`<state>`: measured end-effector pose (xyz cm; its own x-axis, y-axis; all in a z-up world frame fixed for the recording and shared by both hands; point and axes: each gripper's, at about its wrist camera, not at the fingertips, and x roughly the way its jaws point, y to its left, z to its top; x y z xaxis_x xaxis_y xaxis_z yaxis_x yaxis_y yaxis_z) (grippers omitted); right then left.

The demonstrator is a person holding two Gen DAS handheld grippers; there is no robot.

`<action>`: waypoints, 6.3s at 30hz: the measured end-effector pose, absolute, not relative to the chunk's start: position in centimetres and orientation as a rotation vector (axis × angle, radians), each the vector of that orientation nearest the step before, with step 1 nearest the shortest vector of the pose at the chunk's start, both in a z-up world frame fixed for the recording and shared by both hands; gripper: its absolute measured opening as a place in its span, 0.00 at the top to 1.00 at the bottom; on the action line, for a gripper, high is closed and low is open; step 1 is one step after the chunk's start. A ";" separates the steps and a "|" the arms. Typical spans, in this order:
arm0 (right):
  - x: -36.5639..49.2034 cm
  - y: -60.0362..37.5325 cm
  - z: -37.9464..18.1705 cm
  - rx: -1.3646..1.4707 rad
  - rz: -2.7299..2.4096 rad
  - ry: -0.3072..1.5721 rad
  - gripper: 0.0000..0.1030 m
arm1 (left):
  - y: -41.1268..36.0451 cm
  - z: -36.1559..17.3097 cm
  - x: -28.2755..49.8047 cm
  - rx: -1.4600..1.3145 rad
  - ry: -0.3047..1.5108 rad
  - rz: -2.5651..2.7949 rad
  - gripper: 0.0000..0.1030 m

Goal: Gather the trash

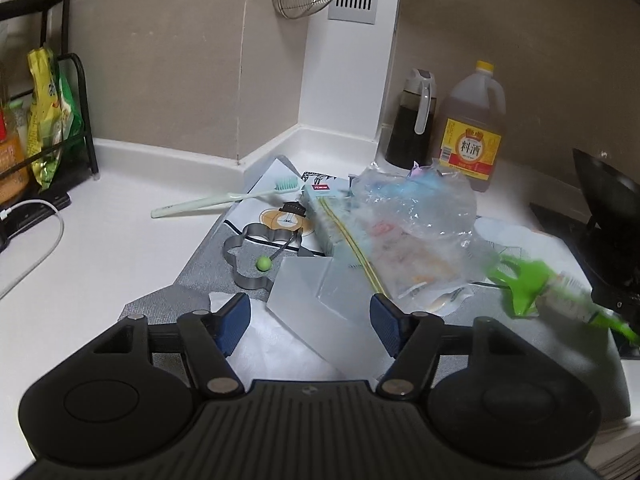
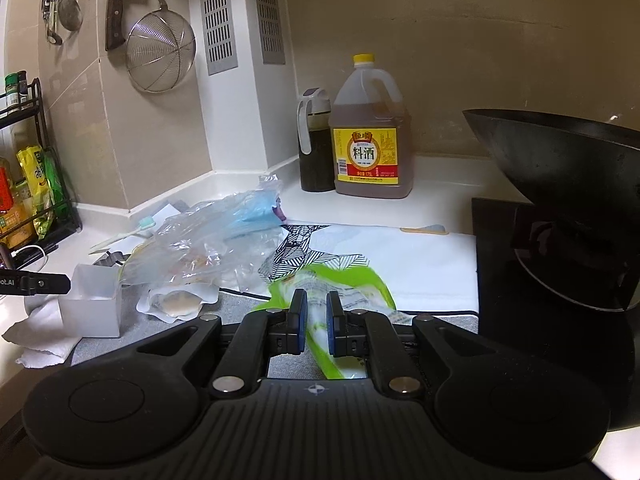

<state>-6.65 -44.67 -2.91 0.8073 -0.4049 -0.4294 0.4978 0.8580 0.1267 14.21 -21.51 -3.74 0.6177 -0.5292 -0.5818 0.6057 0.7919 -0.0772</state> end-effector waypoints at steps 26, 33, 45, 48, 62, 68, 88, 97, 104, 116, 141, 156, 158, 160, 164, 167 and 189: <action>-7.6 -45.2 -3.2 0.236 -0.496 0.398 0.61 | -23.4 -1.7 12.1 0.062 0.647 -0.666 0.06; -7.1 -43.4 -2.8 0.095 -0.415 0.405 0.17 | -24.4 -1.4 11.3 0.084 0.630 -0.667 0.00; -3.6 -42.7 -6.0 -0.109 -0.436 0.518 0.20 | -24.3 -2.0 11.7 0.098 0.660 -0.655 0.00; -3.1 -43.0 -6.4 -0.119 -0.441 0.533 0.51 | -24.3 -2.0 11.8 0.094 0.669 -0.653 0.00; -5.6 -46.0 -6.3 0.063 -0.475 0.493 0.98 | -25.0 -2.0 13.8 0.041 0.821 -0.618 0.00; -6.0 -46.3 -6.3 0.082 -0.465 0.485 0.98 | -28.4 -3.4 12.7 0.221 0.811 -0.630 0.00; -5.6 -46.4 -6.5 0.083 -0.472 0.479 0.98 | -29.8 -6.2 15.6 0.305 0.832 -0.537 0.18; -6.1 -45.7 -4.7 0.073 -0.466 0.425 0.98 | -28.1 -3.6 13.7 0.235 0.741 -0.570 0.23; -6.9 -44.8 -2.9 0.070 -0.456 0.368 0.98 | -25.5 -1.0 12.4 0.142 0.672 -0.614 0.32; -7.6 -44.6 -2.9 0.100 -0.455 0.369 0.98 | -23.0 -1.0 11.7 0.132 0.645 -0.607 0.32; -5.0 -48.5 -6.7 0.115 -0.558 0.556 0.01 | -23.5 -5.4 13.2 0.213 0.748 -0.594 0.13; -5.2 -47.4 -6.3 0.018 -0.570 0.501 0.69 | -23.3 -3.9 13.0 0.181 0.679 -0.588 0.35; -5.4 -47.3 -5.8 0.018 -0.567 0.484 0.69 | -22.9 -3.3 12.9 0.151 0.665 -0.607 0.35; -5.6 -47.3 -5.6 0.026 -0.563 0.478 0.69 | -22.7 -3.0 12.9 0.134 0.650 -0.615 0.35; -5.7 -47.0 -5.7 0.036 -0.552 0.479 0.69 | -22.5 -3.1 13.1 0.109 0.654 -0.621 0.35; -5.8 -46.9 -5.9 0.038 -0.546 0.488 0.69 | -22.6 -3.2 13.3 0.100 0.642 -0.618 0.35; -5.5 -46.9 -6.5 0.055 -0.524 0.515 0.69 | -24.3 -4.6 14.3 0.202 0.583 -0.559 0.29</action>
<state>-5.53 -46.90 -6.47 0.7421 -0.4639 -0.4838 0.4910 0.8676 -0.0789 14.26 -24.33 -4.62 0.6919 -0.4413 -0.5714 0.5524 0.8332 0.0254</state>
